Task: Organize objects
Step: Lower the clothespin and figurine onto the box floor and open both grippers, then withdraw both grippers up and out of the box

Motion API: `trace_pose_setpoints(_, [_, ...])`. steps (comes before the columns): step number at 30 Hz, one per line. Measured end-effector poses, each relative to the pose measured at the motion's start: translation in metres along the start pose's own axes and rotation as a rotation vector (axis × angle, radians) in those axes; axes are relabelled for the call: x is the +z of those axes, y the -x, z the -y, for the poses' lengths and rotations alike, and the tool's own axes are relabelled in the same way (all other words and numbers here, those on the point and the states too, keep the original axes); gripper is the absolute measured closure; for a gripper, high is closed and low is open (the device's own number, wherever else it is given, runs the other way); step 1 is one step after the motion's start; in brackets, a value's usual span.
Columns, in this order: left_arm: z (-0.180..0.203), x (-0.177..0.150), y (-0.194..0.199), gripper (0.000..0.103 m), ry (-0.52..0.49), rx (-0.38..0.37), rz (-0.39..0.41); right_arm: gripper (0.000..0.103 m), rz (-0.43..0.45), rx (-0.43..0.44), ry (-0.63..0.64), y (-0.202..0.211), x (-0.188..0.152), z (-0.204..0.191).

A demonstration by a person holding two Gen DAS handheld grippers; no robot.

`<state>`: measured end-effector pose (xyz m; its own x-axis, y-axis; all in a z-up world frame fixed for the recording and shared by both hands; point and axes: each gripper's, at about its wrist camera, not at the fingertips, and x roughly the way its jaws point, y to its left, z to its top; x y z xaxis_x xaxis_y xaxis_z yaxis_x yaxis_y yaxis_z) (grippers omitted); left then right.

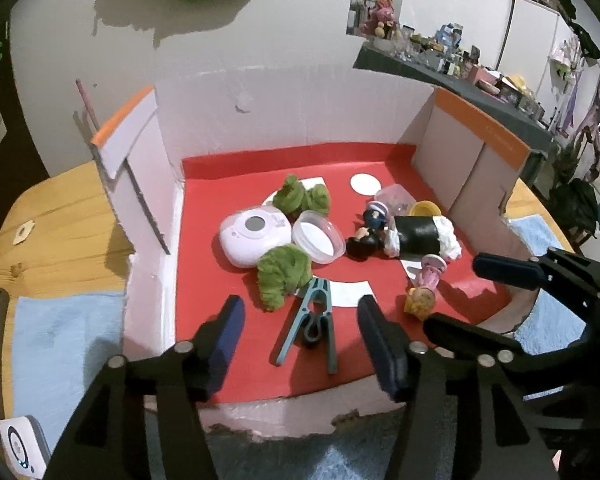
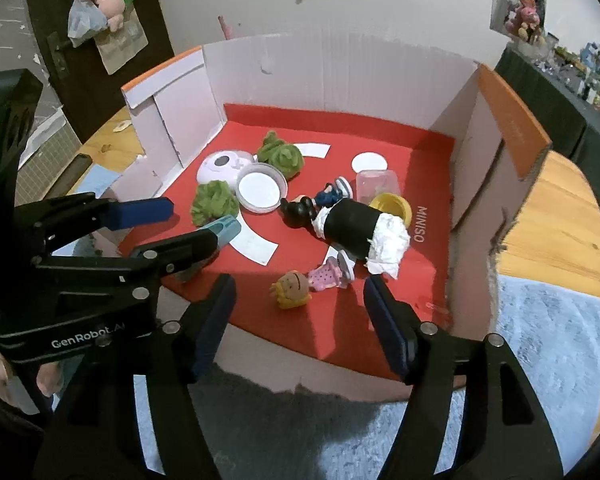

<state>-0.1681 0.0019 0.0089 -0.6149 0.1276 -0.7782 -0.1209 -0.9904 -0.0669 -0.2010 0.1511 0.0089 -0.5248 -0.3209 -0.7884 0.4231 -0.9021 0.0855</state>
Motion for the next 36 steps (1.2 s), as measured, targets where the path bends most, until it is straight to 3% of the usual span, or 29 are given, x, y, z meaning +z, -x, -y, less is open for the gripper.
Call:
trace_pose_setpoints(11, [-0.001,-0.01,0.009,0.033,0.014,0.033,0.019,0.032,0.053,-0.035,-0.025,0.02,-0.01,-0.003])
trace_pose_setpoints(30, [-0.004,-0.027,0.033,0.0,0.047,0.084,0.069,0.021,0.093,-0.086,-0.047,0.041,-0.026,-0.014])
trace_pose_setpoints(36, [-0.006,-0.03,0.033,0.0,0.056,0.093,0.063,0.02,0.095,-0.085,-0.054,0.043,-0.028,-0.016])
